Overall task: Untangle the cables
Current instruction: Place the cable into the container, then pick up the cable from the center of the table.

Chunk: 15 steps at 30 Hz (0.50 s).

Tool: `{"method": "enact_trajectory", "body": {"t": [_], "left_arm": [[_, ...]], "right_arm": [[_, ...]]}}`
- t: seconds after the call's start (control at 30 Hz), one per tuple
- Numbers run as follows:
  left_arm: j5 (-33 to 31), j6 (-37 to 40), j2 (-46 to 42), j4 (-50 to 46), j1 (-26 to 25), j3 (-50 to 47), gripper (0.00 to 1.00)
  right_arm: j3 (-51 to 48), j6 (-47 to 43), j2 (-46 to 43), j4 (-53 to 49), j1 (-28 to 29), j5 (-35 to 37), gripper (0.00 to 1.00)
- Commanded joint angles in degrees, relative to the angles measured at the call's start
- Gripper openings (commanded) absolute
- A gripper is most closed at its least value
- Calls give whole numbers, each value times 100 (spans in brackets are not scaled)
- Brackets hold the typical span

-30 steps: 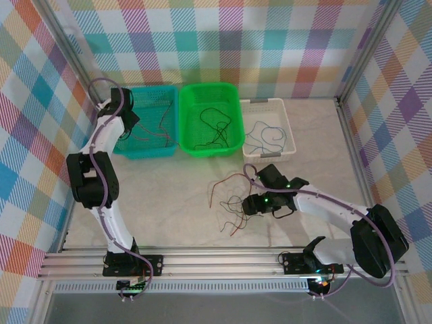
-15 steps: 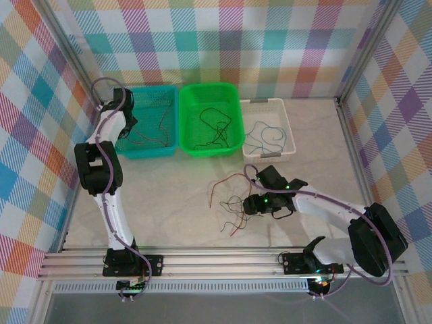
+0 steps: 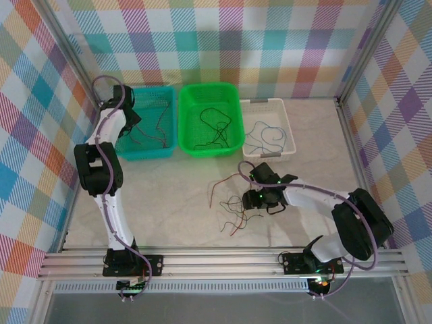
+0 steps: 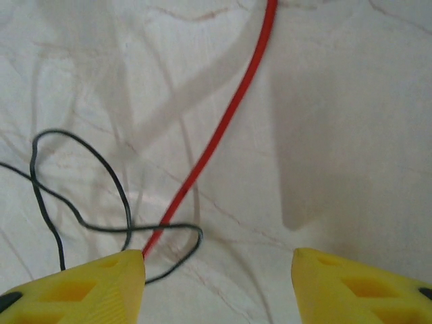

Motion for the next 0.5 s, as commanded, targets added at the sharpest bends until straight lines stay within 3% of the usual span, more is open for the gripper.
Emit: {"method": "enact_trajectory", "body": {"t": [0.0,0.1,0.3,0.47], "left_arm": [[343,20,-723,81,-251,43,76],[471,-1,-1050,166,-444,-82,87],[686,-258,-1964,387,-703,-680,92],[737,-392,-2965,581,-1059,-1474,94]], "right_arm": [[213,45,287,304,36,120,59],[208,17,456,468,34,78,55],[81,-26,730,859,35,-28,52],[157,-106,800,1028,35,-97,33]]}}
